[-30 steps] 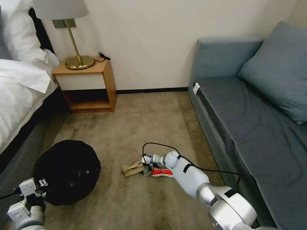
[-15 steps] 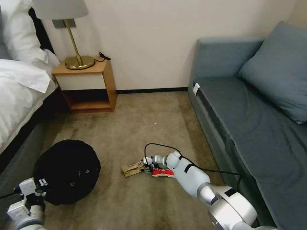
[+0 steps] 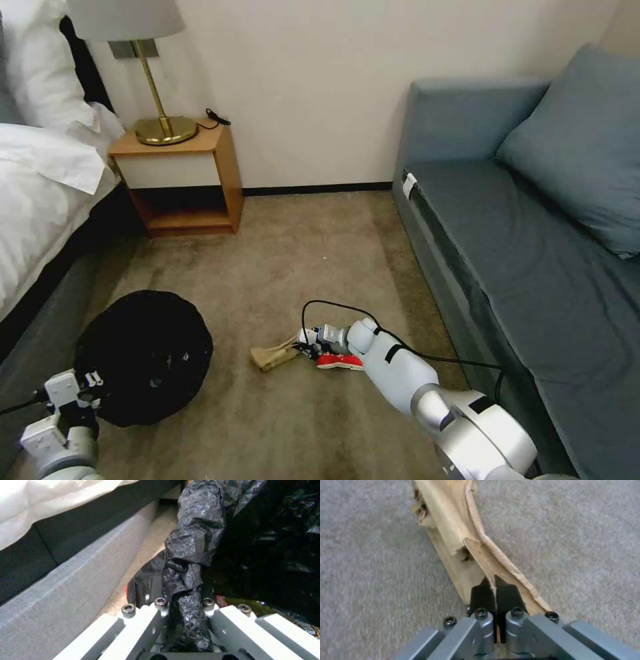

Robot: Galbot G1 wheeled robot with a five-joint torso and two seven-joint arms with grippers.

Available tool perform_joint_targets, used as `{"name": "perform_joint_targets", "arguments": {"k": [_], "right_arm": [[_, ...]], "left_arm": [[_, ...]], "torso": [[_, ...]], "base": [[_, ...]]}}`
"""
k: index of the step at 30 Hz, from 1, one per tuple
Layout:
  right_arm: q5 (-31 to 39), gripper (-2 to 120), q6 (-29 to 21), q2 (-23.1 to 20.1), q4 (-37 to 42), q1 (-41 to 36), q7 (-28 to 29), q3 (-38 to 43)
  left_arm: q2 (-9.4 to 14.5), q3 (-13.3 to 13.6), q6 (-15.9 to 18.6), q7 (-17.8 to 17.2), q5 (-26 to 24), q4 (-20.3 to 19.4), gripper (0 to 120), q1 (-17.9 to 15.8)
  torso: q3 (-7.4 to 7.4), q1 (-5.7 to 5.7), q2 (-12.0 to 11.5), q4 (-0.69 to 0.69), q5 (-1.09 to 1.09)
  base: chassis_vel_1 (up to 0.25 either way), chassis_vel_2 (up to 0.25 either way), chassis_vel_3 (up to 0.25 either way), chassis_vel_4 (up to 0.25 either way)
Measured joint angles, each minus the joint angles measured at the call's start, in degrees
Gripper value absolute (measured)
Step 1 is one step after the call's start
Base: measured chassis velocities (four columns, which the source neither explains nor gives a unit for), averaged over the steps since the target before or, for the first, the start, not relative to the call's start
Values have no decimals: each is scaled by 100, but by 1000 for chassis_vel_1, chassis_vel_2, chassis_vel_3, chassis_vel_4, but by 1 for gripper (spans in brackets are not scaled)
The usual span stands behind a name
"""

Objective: Pick up the trash bin, then pick up the garbage on the floor and place it into the trash bin.

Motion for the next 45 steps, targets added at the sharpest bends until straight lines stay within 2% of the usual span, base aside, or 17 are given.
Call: {"name": "perform_joint_targets", "arguments": {"k": [12,15,19,22,24,25,29,30,33,38,45], "right_arm": [[327,0,98,0,450,-183,6,317],[715,0,245,-2,651,-115,225,678],[1207,0,305,-2,895,-91,396,701],[1896,0,286,-4,1432,-151,532,370],[2500,0,80,2,2124,-289,694,-149],[2500,0,80,2,2124,-289,694,-149],[3191,0,-229,4,3088,-529,791,-675],[3191,0,-229,4,3088,-529,791,-675],[3811,0,-487,-2,3813,-695,831,-1096],[4261,0,-655,0,4262,-852,827,-1509],[4272,0,-712,1,4367,-1121,832,-1941]], "left_arm": [[-4,-14,-59,6,19,-33,3,80],[0,-29,-73,11,19,-49,3,102],[7,-28,-74,13,19,-49,3,98],[10,0,-70,13,21,-49,3,70],[9,22,-60,13,28,-40,3,20],[9,22,-60,13,28,-40,3,20],[-24,58,-50,-13,28,-59,3,-38],[-24,58,-50,-13,28,-59,3,-38],[-47,81,-35,-22,81,-112,3,-79],[-45,83,-8,-43,79,-185,3,-91],[-52,52,-123,-4,-25,-201,3,-77]], "torso": [[0,0,0,1,0],[0,0,0,0,0],[0,0,0,0,0],[0,0,0,-1,-1],[0,0,0,1,-1],[0,0,0,1,-1],[0,-1,0,2,0],[0,-1,0,2,0],[0,0,0,0,-1],[0,0,0,1,-1],[0,0,0,1,0]], "base": [[0,0,0,0],[0,0,0,0],[0,0,0,0],[0,0,0,0],[0,0,0,0],[0,0,0,0],[0,0,0,0],[0,0,0,0],[0,0,0,0],[0,0,0,0],[0,0,0,0]]}}
